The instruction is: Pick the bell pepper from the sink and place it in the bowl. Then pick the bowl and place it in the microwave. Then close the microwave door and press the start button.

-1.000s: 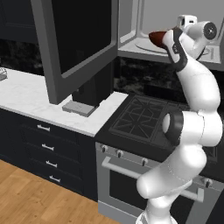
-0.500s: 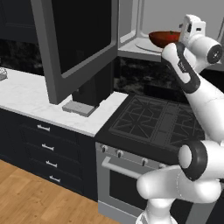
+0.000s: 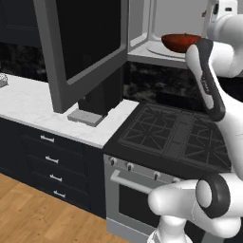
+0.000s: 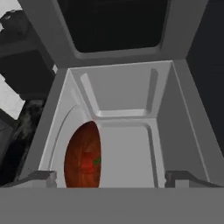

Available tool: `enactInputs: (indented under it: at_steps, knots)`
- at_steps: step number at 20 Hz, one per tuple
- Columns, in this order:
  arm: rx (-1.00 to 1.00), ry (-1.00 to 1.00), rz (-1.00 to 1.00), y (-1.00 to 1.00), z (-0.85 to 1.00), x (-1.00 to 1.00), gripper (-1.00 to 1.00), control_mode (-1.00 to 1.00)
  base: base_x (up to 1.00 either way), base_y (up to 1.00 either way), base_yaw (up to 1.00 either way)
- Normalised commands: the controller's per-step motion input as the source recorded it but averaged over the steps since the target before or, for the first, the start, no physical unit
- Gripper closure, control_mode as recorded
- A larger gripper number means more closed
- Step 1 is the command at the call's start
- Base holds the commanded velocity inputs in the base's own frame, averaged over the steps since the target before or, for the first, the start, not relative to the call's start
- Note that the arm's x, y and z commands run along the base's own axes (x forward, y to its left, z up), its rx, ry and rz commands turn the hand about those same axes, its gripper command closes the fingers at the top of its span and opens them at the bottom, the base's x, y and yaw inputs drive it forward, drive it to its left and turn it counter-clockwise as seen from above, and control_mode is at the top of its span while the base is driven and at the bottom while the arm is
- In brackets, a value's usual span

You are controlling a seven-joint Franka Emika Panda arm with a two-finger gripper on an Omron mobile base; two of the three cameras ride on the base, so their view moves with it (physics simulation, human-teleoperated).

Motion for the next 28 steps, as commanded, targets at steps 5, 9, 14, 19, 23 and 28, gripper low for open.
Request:
enactInputs:
  at_steps: [5,9,14,19,23,28]
  knots:
    - [0.0,0.02,0.02,0.51,-0.09,-1.0,-1.0,-1.0,0.0,0.0,0.0]
    - [0.0,0.0,0.02,0.67,-0.32,-1.0,-1.0,-1.0,0.0,0.0,0.0]
    - [0.0,0.0,0.0,0.8,-0.37,-1.0,-1.0,-1.0,0.0,0.0,0.0]
    - [0.0,0.0,0.0,0.79,-0.3,-1.0,-1.0,-1.0,0.0,0.0,0.0]
    - [0.0,0.0,0.0,0.74,-0.27,-0.99,-1.0,-1.0,0.0,0.0,0.0]
    - [0.0,0.0,0.0,0.64,-0.35,-0.51,-1.0,-1.0,0.0,0.0,0.0]
